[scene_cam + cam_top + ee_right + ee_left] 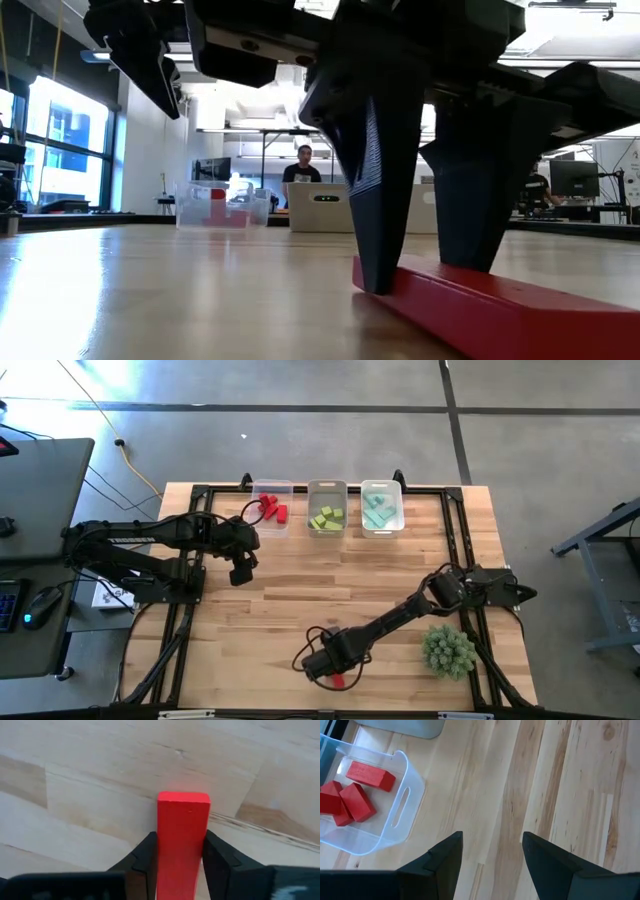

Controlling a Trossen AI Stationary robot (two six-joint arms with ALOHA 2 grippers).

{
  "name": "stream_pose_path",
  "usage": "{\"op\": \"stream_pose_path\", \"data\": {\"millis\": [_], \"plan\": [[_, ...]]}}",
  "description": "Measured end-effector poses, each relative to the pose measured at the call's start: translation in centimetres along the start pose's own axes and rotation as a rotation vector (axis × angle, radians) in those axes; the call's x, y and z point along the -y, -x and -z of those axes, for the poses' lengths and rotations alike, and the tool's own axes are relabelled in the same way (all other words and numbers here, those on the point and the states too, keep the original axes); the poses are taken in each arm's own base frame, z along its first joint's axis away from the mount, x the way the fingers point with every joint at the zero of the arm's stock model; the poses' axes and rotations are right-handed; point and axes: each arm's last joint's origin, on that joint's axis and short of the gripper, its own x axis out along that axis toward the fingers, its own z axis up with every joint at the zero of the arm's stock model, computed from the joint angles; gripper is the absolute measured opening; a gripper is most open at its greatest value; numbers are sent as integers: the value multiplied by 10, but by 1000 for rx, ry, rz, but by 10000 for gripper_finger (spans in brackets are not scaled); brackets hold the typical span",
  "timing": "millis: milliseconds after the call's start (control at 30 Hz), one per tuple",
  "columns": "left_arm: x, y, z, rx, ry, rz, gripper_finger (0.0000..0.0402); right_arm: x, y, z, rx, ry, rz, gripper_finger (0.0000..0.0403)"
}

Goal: Sort & place blocks by color
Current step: Put the red block into the transparent bin

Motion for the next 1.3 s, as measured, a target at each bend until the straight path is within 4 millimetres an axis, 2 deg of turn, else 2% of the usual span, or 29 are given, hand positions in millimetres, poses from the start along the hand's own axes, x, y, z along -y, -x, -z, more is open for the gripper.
{"op": "stream_pose_path", "data": {"millis": [267,600,967,1133,1300], "plan": [[0,0,0,-1,14,0,196,-10,11,-6,56,58,-42,92],[3,0,0,-12,18,95,196,-30,39,-29,176,122,-150,95],[4,0,1,-21,11,192,196,-43,89,-72,298,267,-165,97],[-8,-1,0,-18,61,160,196,-42,120,-97,365,333,-131,98],[-24,-2,-1,-5,134,119,196,-30,144,-125,420,364,-98,98]]}}
